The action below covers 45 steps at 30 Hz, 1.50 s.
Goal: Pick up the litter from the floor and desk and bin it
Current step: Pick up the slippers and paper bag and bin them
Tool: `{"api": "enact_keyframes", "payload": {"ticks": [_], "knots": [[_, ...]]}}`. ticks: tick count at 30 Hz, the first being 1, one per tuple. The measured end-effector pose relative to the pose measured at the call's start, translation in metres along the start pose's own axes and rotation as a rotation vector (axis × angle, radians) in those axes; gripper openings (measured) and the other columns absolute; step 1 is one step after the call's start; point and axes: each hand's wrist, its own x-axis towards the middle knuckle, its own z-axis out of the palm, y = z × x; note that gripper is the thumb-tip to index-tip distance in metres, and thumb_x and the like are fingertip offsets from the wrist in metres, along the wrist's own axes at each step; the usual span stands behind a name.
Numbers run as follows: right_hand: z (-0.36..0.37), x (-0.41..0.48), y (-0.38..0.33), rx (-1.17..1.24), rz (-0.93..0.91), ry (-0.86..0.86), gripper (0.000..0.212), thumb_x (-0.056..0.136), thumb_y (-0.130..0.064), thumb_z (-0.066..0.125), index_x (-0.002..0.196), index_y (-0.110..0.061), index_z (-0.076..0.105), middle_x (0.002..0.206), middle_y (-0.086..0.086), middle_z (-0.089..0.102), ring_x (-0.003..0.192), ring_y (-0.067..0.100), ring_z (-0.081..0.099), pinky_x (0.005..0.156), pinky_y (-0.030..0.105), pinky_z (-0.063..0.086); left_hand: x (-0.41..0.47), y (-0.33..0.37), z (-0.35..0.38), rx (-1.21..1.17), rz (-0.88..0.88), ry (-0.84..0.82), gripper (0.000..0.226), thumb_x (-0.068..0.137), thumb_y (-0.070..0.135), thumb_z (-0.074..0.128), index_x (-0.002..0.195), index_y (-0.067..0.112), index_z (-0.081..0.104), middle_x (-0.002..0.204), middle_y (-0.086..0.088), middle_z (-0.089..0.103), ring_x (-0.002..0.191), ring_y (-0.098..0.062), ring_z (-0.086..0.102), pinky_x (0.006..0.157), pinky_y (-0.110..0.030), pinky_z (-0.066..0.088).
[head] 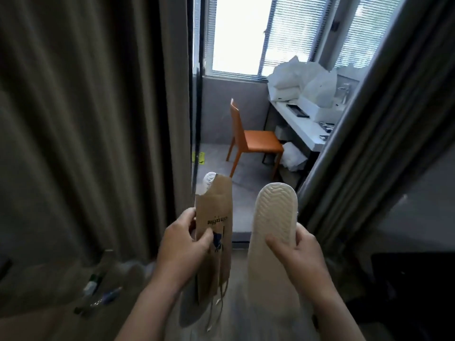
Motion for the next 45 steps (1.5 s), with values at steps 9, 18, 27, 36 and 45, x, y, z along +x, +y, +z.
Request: {"api": "enact_keyframes", "payload": {"ticks": [9, 18, 27, 36, 45], "knots": [[-0.075, -0.133, -0.006, -0.028, 0.135, 0.483, 0.020, 0.078, -0.018, 0.076, 0.096, -0.023, 0.068, 0.088, -0.012, 0.074, 0.083, 0.003, 0.069, 0.073, 0.028, 0.054, -0.056, 0.071, 0.039, -0.143, 0.253, -0.416, 0.028, 0.082, 0.017, 0.070, 0.093, 0.040, 0.059, 0.084, 0.027, 0.067, 0.083, 0.009, 0.063, 0.067, -0.017, 0.053], [-0.183, -0.315, -0.019, -0.051, 0.171, 0.943, 0.010, 0.084, -0.019, 0.071, 0.086, -0.025, 0.064, 0.080, -0.029, 0.069, 0.075, -0.011, 0.065, 0.055, 0.003, 0.044, -0.187, 0.173, 0.115, -0.326, 0.368, -0.777, 0.020, 0.069, 0.020, 0.065, 0.084, 0.034, 0.062, 0.082, 0.008, 0.071, 0.078, -0.012, 0.067, 0.070, -0.044, 0.059], [-0.259, -0.558, -0.046, -0.080, 0.227, 1.320, 0.019, 0.087, -0.018, 0.064, 0.100, -0.031, 0.065, 0.093, -0.017, 0.073, 0.085, -0.001, 0.068, 0.063, 0.013, 0.052, -0.408, 0.262, 0.171, -0.459, 0.564, -1.070, 0.024, 0.078, 0.014, 0.067, 0.081, 0.037, 0.058, 0.081, 0.029, 0.065, 0.075, 0.010, 0.062, 0.049, -0.004, 0.043], [-0.274, -0.775, -0.052, -0.202, 0.364, 1.714, 0.010, 0.080, -0.015, 0.065, 0.081, -0.025, 0.064, 0.073, -0.006, 0.071, 0.063, 0.004, 0.064, 0.052, 0.017, 0.048, -0.624, 0.318, 0.191, -0.591, 0.677, -1.441, 0.030, 0.082, 0.020, 0.069, 0.091, 0.045, 0.054, 0.086, 0.020, 0.067, 0.084, 0.022, 0.056, 0.048, 0.001, 0.041], [-0.296, -0.884, -0.029, -0.239, 0.494, 2.018, 0.006, 0.082, -0.011, 0.062, 0.086, -0.009, 0.058, 0.064, 0.000, 0.058, 0.059, 0.008, 0.050, 0.052, 0.023, 0.041, -0.772, 0.354, 0.236, -0.664, 0.730, -1.813, 0.034, 0.083, 0.016, 0.069, 0.088, 0.046, 0.054, 0.086, 0.042, 0.061, 0.081, 0.021, 0.058, 0.051, 0.001, 0.042]]}}
